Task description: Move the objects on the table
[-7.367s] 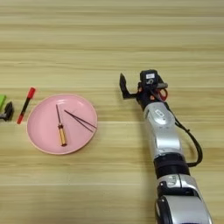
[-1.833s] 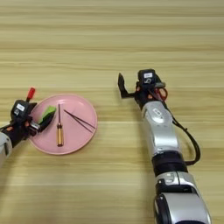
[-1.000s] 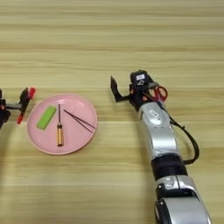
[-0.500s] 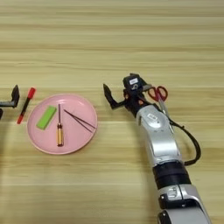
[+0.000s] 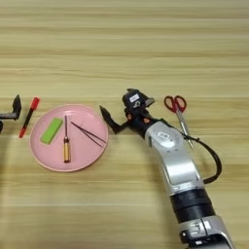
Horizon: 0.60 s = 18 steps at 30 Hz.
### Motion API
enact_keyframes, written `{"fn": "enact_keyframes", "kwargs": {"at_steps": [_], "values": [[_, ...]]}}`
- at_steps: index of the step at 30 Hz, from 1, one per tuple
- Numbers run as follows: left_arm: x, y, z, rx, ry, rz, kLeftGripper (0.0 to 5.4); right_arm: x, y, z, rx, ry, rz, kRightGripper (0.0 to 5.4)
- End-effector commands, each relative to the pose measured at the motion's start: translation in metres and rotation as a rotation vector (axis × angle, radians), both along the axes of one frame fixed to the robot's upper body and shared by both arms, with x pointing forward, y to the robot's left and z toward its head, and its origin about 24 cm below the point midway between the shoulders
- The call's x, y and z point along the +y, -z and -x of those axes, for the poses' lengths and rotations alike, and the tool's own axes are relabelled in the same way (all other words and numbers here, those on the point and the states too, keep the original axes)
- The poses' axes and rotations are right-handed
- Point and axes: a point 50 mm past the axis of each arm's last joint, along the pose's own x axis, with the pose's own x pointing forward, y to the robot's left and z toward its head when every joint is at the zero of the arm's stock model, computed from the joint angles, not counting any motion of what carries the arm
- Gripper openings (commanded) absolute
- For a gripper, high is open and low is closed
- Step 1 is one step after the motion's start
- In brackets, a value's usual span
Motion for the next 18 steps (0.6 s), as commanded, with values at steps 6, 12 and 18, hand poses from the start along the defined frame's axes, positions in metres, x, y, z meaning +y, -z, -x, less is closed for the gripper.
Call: {"fn": "enact_keyframes", "kwargs": {"at_steps": [6, 12, 18], "values": [[-0.001, -0.002, -0.002, -0.008, 0.001, -0.012, 5.36, 0.016, 0.001, 0.011, 0.057, -0.108, 0.028, 5.40], [-0.001, -0.002, -0.002, -0.006, 0.001, -0.010, 5.36, 0.026, 0.003, 0.011, 0.079, -0.159, 0.056, 5.40], [-0.001, -0.002, -0.002, -0.006, 0.001, -0.009, 5.36, 0.034, 0.007, 0.015, 0.097, -0.205, 0.100, 5.40]]}}
